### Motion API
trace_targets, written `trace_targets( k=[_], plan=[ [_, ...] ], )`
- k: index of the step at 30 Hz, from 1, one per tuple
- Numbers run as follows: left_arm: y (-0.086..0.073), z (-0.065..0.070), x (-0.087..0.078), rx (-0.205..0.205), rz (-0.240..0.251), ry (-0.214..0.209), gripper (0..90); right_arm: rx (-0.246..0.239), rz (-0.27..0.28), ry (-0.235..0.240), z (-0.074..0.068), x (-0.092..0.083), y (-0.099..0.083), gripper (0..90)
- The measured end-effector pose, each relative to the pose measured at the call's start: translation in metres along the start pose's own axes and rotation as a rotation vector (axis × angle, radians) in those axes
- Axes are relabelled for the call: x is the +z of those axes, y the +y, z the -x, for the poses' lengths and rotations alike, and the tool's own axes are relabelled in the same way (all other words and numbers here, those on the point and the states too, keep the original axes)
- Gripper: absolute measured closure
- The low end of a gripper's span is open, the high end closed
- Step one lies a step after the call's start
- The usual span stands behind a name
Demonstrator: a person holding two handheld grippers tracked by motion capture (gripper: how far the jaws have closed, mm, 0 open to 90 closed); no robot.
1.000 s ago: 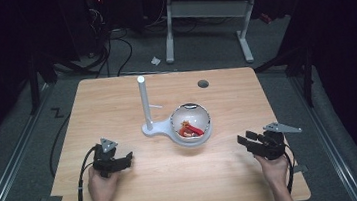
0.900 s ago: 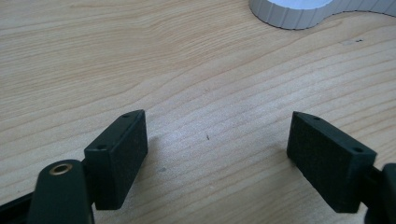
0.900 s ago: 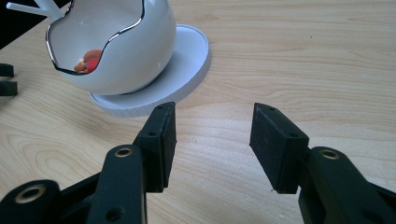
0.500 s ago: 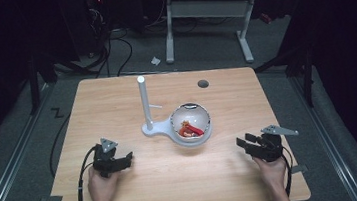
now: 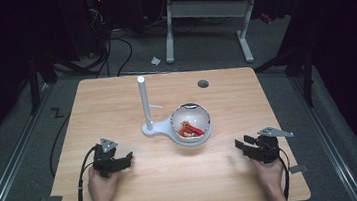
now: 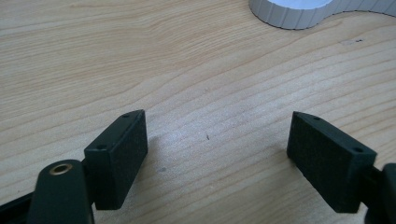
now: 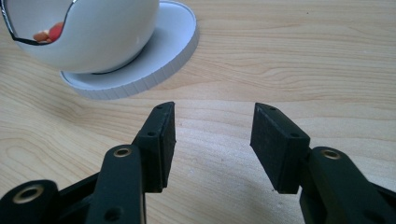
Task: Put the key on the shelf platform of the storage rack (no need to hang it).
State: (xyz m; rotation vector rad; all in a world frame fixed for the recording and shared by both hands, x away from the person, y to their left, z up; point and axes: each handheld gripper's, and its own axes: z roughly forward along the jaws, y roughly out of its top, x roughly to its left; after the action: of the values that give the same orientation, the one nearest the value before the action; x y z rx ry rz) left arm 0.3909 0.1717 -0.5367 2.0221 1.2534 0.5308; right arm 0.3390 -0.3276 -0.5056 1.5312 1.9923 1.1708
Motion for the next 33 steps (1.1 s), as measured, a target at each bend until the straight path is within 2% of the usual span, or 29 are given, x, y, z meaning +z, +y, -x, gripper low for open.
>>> trace_targets(
  k=[9, 14, 33],
  plan=[
    [0.0, 0.0, 0.0, 0.0, 0.0, 0.0, 20.8, -0.035, -0.025, -0.037, -0.004, 0.009, -0.007, 50.1],
    [0.0, 0.0, 0.0, 0.0, 0.0, 0.0, 20.8, -0.088, -0.052, -0.08, -0.01, 0.015, -0.01, 49.6],
    [0.0, 0.0, 0.0, 0.0, 0.0, 0.0, 20.8, -0.126, -0.093, -0.101, -0.016, 0.027, -0.014, 48.5]
  ],
)
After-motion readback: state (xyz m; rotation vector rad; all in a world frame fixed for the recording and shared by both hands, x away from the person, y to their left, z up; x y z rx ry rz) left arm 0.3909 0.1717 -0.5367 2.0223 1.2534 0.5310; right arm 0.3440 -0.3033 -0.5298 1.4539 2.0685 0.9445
